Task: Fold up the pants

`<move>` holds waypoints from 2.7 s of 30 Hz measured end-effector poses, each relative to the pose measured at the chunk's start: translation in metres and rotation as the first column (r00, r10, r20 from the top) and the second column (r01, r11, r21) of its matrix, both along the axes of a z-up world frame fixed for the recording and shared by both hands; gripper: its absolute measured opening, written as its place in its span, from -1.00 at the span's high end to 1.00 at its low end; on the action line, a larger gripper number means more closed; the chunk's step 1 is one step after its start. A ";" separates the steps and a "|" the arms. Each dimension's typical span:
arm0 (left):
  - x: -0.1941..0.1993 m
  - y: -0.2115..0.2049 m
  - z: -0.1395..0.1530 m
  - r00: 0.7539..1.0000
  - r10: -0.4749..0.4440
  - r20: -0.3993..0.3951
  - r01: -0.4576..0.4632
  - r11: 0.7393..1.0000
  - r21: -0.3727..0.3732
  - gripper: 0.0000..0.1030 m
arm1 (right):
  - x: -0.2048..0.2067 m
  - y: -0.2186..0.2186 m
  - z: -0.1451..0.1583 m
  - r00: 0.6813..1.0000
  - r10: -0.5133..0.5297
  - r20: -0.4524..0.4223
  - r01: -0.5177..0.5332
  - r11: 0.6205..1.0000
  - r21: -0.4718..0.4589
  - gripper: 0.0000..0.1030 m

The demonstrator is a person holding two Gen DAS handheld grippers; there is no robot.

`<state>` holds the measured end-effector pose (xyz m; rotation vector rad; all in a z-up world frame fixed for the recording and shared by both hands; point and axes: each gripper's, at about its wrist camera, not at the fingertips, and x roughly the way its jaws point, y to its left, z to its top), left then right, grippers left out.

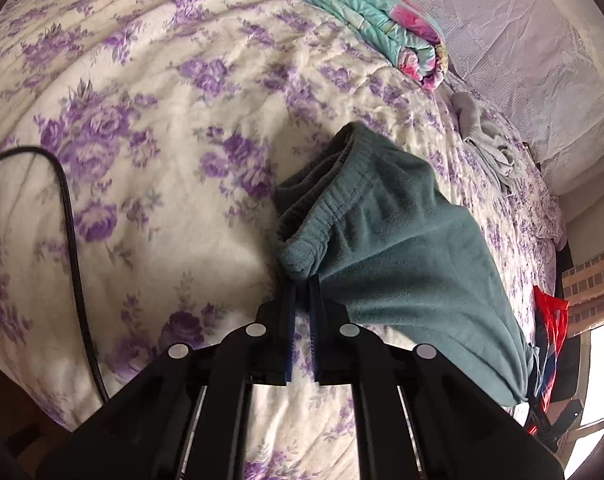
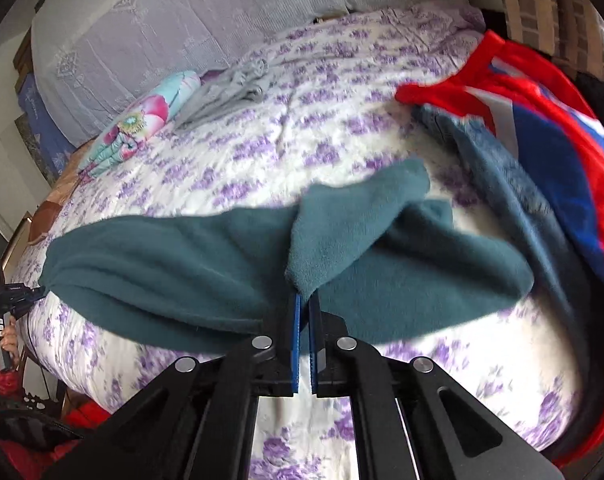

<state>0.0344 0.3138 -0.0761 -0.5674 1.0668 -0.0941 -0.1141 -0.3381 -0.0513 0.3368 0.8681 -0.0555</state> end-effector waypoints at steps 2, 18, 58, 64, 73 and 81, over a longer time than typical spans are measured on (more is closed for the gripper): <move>-0.003 0.005 0.000 1.000 0.014 0.010 -0.014 0.999 -0.029 0.87 | -0.001 -0.003 -0.006 1.000 -0.012 0.001 0.012 1.000 0.026 0.92; -0.029 -0.070 0.053 0.981 -0.168 0.100 0.154 0.979 0.134 0.60 | 0.026 0.110 0.031 0.930 0.342 0.136 -0.326 0.937 -0.126 0.48; 0.009 -0.089 0.025 0.991 -0.129 -0.026 0.131 0.985 0.112 0.50 | 0.016 0.192 0.010 0.766 0.643 0.025 -0.617 0.745 -0.255 0.95; 0.016 -0.080 0.022 0.994 -0.101 -0.037 0.103 0.994 0.040 0.50 | 0.022 0.183 0.005 0.782 0.623 0.028 -0.603 0.767 -0.220 0.95; 0.021 -0.068 0.027 0.999 -0.041 -0.031 0.040 0.999 -0.023 0.50 | 0.023 0.181 0.002 0.784 0.620 0.031 -0.604 0.773 -0.194 0.94; 0.017 -0.062 0.023 1.000 -0.015 -0.017 0.015 1.000 -0.016 0.98 | 0.021 0.175 0.003 0.791 0.611 0.043 -0.595 0.783 -0.182 0.83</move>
